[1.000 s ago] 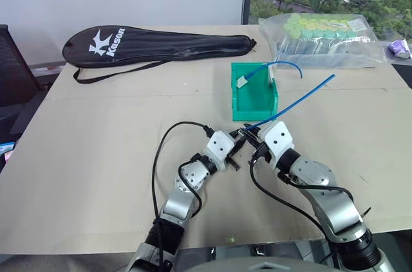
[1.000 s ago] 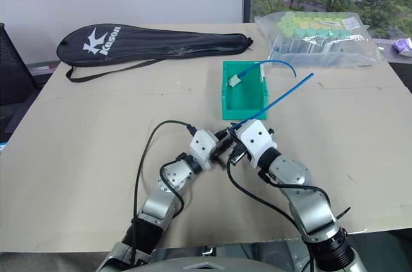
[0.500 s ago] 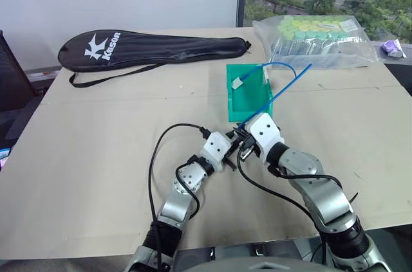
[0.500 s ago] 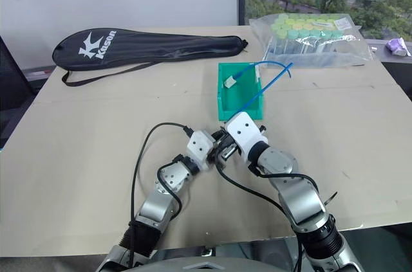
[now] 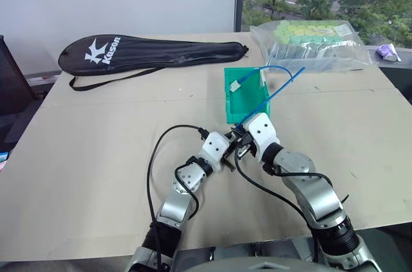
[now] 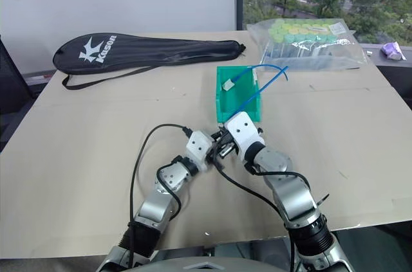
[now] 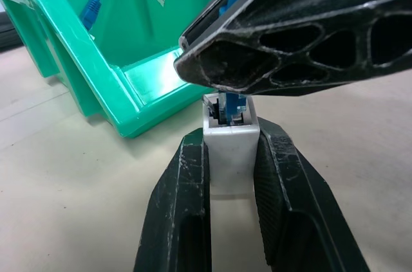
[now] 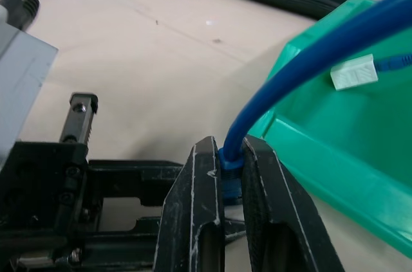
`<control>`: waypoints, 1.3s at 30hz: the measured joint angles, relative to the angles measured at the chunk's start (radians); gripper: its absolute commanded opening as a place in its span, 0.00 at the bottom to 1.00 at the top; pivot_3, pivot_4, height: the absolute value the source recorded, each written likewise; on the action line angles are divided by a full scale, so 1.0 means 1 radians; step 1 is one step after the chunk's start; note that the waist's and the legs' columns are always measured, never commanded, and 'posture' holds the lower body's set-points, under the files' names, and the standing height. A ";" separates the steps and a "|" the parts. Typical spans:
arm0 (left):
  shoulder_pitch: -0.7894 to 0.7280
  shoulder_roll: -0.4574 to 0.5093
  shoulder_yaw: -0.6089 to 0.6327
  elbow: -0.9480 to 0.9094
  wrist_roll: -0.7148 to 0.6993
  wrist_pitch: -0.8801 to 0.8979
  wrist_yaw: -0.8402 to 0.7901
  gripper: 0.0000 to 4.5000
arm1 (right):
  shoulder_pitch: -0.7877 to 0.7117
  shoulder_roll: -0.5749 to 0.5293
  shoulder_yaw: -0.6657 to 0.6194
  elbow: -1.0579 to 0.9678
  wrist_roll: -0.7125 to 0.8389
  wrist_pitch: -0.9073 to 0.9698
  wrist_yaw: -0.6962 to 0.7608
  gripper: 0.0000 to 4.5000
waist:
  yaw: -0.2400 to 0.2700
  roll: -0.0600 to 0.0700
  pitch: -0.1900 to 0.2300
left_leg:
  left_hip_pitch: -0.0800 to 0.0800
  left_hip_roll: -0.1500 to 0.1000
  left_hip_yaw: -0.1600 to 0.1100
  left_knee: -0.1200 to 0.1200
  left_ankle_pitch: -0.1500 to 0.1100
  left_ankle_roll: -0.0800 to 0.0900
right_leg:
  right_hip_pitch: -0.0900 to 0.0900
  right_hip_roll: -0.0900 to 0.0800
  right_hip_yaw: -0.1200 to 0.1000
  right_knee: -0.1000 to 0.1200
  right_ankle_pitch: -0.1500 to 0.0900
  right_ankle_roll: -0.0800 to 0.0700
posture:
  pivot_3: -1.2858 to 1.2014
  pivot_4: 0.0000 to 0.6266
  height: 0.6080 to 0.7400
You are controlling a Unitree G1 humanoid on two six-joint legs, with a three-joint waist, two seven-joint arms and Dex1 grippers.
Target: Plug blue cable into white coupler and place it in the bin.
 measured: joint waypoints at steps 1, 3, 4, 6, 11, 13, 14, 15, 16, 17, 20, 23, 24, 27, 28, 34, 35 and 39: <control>0.000 -0.002 0.000 0.000 -0.005 -0.003 -0.001 0.07 | 0.001 0.000 -0.008 0.001 0.009 -0.010 0.008 0.00 | 0.001 0.000 0.001 | -0.002 0.000 0.000 0.000 0.000 0.000 | -0.001 0.000 0.000 0.000 0.000 0.000 | 0.52 0.24 1.00; -0.001 -0.002 0.001 0.000 -0.012 -0.006 -0.004 0.07 | -0.001 -0.008 -0.013 0.001 0.018 -0.017 0.018 0.00 | 0.003 0.000 0.002 | -0.004 0.000 0.000 0.000 0.000 0.000 | -0.003 0.000 0.000 0.000 0.001 0.001 | 0.52 0.24 1.00; -0.002 -0.003 0.001 0.000 -0.013 -0.006 -0.005 0.07 | -0.006 -0.015 -0.013 0.001 0.020 -0.017 0.022 0.00 | 0.004 0.000 0.002 | -0.004 -0.001 0.000 0.000 0.000 0.000 | -0.003 -0.001 0.000 0.000 0.001 0.001 | 0.52 0.24 1.00; -0.008 -0.004 0.003 0.000 -0.014 -0.006 -0.005 0.07 | -0.019 -0.029 -0.013 0.001 0.022 -0.016 0.032 0.00 | 0.006 -0.001 0.004 | -0.005 -0.001 0.000 0.000 0.000 0.000 | -0.003 -0.001 0.000 -0.001 0.001 0.001 | 0.52 0.24 1.00; -0.013 -0.006 0.010 0.000 -0.033 0.004 -0.018 0.46 | -0.032 -0.045 -0.013 0.001 0.022 -0.016 0.039 0.00 | 0.007 -0.001 0.005 | -0.005 -0.002 0.000 0.000 0.000 0.000 | -0.003 -0.002 0.000 -0.001 0.001 0.001 | 0.52 0.24 1.00; -0.016 -0.004 0.008 0.000 -0.026 0.015 -0.013 0.68 | -0.032 -0.057 -0.013 0.001 0.016 -0.017 0.039 0.00 | 0.008 -0.002 0.006 | -0.005 -0.002 0.000 0.000 0.000 0.000 | -0.003 -0.002 0.000 -0.002 0.001 0.001 | 0.52 0.24 1.00; -0.020 0.001 0.008 0.000 -0.020 0.020 -0.011 0.80 | -0.032 -0.062 -0.013 0.001 0.013 -0.018 0.039 0.00 | 0.008 -0.002 0.007 | -0.005 -0.002 0.000 0.000 0.000 0.000 | -0.003 -0.002 0.000 -0.002 0.001 0.001 | 0.52 0.24 1.00; -0.022 0.006 0.008 -0.002 -0.017 0.025 -0.008 0.80 | -0.032 -0.070 -0.013 0.000 0.010 -0.022 0.041 0.00 | 0.008 -0.002 0.007 | -0.005 -0.003 0.000 0.000 0.000 0.000 | -0.003 -0.002 0.000 -0.002 0.001 0.001 | 0.52 0.24 1.00; -0.020 0.016 0.009 -0.014 -0.016 0.030 -0.012 0.80 | -0.032 -0.082 -0.013 0.000 0.007 -0.030 0.044 0.00 | 0.007 -0.002 0.007 | -0.005 -0.003 0.000 0.000 0.000 0.000 | -0.003 -0.002 0.000 -0.002 0.000 0.000 | 0.52 0.24 1.00; -0.015 0.026 0.011 -0.024 -0.017 0.035 -0.017 0.80 | -0.032 -0.090 -0.014 -0.001 0.007 -0.034 0.047 0.00 | 0.007 -0.002 0.007 | -0.005 -0.002 0.000 0.000 0.000 0.000 | -0.003 -0.002 0.000 -0.002 0.000 0.000 | 0.52 0.24 1.00; 0.043 0.084 0.019 -0.134 -0.045 0.073 -0.055 0.80 | -0.032 -0.118 -0.048 -0.037 0.040 -0.026 0.081 0.00 | 0.006 -0.002 0.010 | -0.006 -0.002 0.000 0.000 0.000 0.000 | -0.004 -0.003 0.000 -0.002 0.001 0.001 | 0.52 0.24 1.00; 0.095 0.163 0.052 -0.251 -0.123 0.156 -0.120 0.80 | -0.050 -0.140 -0.112 -0.090 0.126 0.025 0.129 0.00 | 0.006 -0.002 0.013 | -0.007 0.000 0.000 -0.001 0.000 0.000 | -0.006 -0.003 0.000 -0.002 0.001 0.000 | 0.52 0.24 1.00; 0.106 0.197 0.068 -0.305 -0.175 0.210 -0.156 0.80 | -0.075 -0.151 -0.140 -0.106 0.178 0.064 0.158 0.00 | 0.006 -0.002 0.016 | -0.007 0.000 0.000 0.000 0.000 0.000 | -0.006 -0.003 0.000 -0.001 0.000 0.000 | 0.52 0.24 1.00; 0.119 0.307 0.123 -0.432 -0.298 0.336 -0.246 0.80 | -0.183 -0.201 -0.221 -0.121 0.295 0.155 0.225 0.00 | 0.006 0.000 0.022 | -0.007 0.001 0.001 0.001 0.000 0.000 | -0.006 -0.003 0.000 -0.002 0.001 -0.002 | 0.52 0.24 1.00; 0.117 0.341 0.150 -0.467 -0.351 0.392 -0.270 0.80 | -0.240 -0.216 -0.253 -0.104 0.330 0.182 0.244 0.00 | 0.006 0.001 0.024 | -0.007 0.001 0.001 0.001 0.000 0.000 | -0.006 -0.003 0.000 -0.002 0.001 -0.002 | 0.52 0.24 1.00; 0.007 0.504 0.313 -0.608 -0.666 0.716 -0.319 0.80 | -0.539 -0.276 -0.290 0.243 0.391 0.266 0.346 0.00 | 0.006 -0.003 0.031 | -0.008 0.000 0.002 0.000 0.000 0.000 | -0.006 -0.002 0.000 -0.003 0.002 -0.001 | 0.52 0.24 1.00; -0.019 0.521 0.337 -0.625 -0.702 0.752 -0.316 0.80 | -0.572 -0.277 -0.290 0.315 0.381 0.265 0.348 0.00 | 0.007 -0.003 0.031 | -0.009 0.000 0.002 0.000 0.000 0.000 | -0.006 -0.002 0.000 -0.003 0.002 0.000 | 0.52 0.24 1.00; -0.104 0.561 0.420 -0.639 -0.837 0.891 -0.268 0.80 | -0.732 -0.247 -0.255 0.674 0.307 0.190 0.371 0.00 | 0.004 -0.002 0.033 | -0.013 -0.004 0.001 0.001 0.000 -0.001 | -0.009 -0.001 0.000 -0.004 0.004 0.002 | 0.52 0.24 1.00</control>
